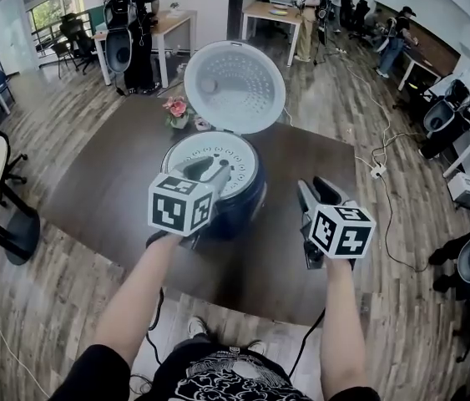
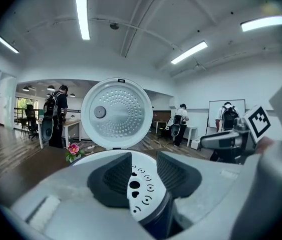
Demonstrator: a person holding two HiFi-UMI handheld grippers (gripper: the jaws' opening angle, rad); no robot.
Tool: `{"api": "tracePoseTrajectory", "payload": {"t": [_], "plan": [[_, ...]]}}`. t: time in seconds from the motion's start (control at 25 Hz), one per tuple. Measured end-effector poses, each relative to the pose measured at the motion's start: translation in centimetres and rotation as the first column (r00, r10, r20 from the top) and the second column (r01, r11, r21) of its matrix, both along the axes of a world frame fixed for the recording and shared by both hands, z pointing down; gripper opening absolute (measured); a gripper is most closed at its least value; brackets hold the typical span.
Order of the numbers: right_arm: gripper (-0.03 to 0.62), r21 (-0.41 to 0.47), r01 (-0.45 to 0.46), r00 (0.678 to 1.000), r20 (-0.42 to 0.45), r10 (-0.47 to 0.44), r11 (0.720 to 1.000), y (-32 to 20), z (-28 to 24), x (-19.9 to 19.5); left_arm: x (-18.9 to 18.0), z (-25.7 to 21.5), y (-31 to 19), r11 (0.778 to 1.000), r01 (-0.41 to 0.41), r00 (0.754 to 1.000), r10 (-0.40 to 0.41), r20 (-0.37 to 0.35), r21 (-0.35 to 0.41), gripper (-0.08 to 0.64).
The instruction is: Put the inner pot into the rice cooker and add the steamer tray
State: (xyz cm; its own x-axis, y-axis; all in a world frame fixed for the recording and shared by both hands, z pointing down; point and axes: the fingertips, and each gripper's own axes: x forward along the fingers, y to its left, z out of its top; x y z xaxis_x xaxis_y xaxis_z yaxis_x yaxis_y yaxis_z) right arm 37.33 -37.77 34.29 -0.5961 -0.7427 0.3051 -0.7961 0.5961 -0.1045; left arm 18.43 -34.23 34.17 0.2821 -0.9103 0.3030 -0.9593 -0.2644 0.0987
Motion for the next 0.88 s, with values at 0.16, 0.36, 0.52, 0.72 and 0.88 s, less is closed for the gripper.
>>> {"api": "tracePoseTrajectory", "payload": {"t": [0.16, 0.36, 0.52, 0.72, 0.88], "plan": [[0.116, 0.032, -0.022, 1.000, -0.008, 0.022, 0.999, 0.7, -0.4, 2.9, 2.2, 0.5, 0.7, 1.000, -0.011, 1.000, 0.011, 0.006, 0.002, 0.152], [0.046, 0.060, -0.049, 0.999, 0.017, 0.048, 0.997, 2.4, -0.6, 4.8, 3.1, 0.9, 2.4, 1.000, 0.001, 1.000, -0.002, 0.028, 0.025, 0.104], [0.000, 0.074, -0.041, 0.999, 0.018, 0.040, 0.996, 3.2, -0.4, 5.0, 3.5, 0.5, 3.2, 0.999, 0.002, 0.999, -0.004, 0.043, 0.049, 0.047], [0.000, 0.086, -0.029, 0.999, 0.025, 0.027, 0.996, 3.2, -0.6, 5.1, 3.4, 0.6, 3.6, 0.998, 0.008, 0.999, -0.011, 0.053, 0.057, 0.005], [0.000, 0.105, -0.029, 0.999, 0.022, 0.027, 0.994, 3.4, -1.0, 5.0, 3.0, 0.9, 3.9, 0.998, 0.013, 0.999, -0.015, 0.043, 0.054, 0.005]]}}
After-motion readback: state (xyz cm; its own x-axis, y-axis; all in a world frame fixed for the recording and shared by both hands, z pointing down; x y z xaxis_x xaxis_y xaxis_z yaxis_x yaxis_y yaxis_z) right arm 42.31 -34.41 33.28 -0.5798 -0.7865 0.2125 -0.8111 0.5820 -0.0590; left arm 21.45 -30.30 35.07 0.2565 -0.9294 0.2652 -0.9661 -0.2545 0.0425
